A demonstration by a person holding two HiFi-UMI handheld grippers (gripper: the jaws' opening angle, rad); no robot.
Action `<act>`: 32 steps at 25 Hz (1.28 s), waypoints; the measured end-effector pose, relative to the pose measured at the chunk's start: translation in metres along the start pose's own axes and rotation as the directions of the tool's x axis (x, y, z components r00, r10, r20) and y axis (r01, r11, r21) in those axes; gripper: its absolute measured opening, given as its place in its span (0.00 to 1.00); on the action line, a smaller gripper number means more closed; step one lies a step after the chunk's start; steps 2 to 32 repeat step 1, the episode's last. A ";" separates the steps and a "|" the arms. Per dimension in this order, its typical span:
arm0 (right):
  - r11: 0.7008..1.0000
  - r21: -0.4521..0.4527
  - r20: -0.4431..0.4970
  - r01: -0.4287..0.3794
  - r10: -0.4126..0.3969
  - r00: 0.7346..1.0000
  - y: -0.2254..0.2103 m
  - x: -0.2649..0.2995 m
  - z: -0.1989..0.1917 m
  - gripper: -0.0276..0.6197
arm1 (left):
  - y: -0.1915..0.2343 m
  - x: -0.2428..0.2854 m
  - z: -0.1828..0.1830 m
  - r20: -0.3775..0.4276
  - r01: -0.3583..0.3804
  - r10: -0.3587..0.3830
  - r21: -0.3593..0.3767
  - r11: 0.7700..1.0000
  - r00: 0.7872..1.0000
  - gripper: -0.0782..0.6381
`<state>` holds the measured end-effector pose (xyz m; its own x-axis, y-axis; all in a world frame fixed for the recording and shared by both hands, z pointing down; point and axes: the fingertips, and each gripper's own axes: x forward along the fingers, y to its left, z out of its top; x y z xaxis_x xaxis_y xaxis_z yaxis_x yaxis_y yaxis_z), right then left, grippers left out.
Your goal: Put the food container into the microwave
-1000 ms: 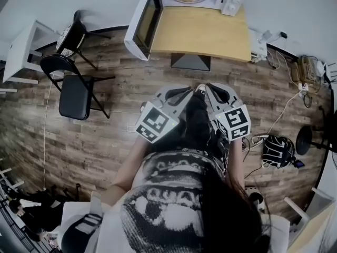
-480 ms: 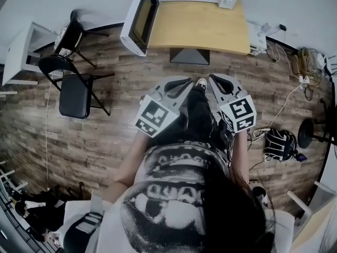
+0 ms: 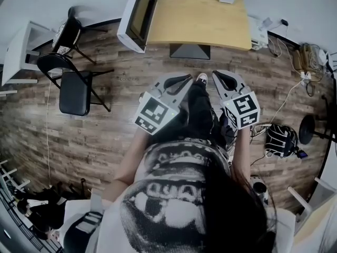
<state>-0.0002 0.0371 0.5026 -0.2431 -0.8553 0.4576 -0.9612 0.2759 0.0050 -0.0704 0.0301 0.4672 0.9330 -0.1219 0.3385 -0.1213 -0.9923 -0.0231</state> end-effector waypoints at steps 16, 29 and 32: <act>1.000 0.004 -0.003 0.002 -0.002 1.000 -0.001 0.001 -0.001 0.05 | 0.001 0.001 -0.001 -0.002 0.001 -0.001 0.001 1.000 1.000 0.13; 1.000 0.004 -0.003 0.002 -0.002 1.000 -0.001 0.001 -0.001 0.05 | 0.001 0.001 -0.001 -0.002 0.001 -0.001 0.001 1.000 1.000 0.13; 1.000 0.004 -0.003 0.002 -0.002 1.000 -0.001 0.001 -0.001 0.05 | 0.001 0.001 -0.001 -0.002 0.001 -0.001 0.001 1.000 1.000 0.13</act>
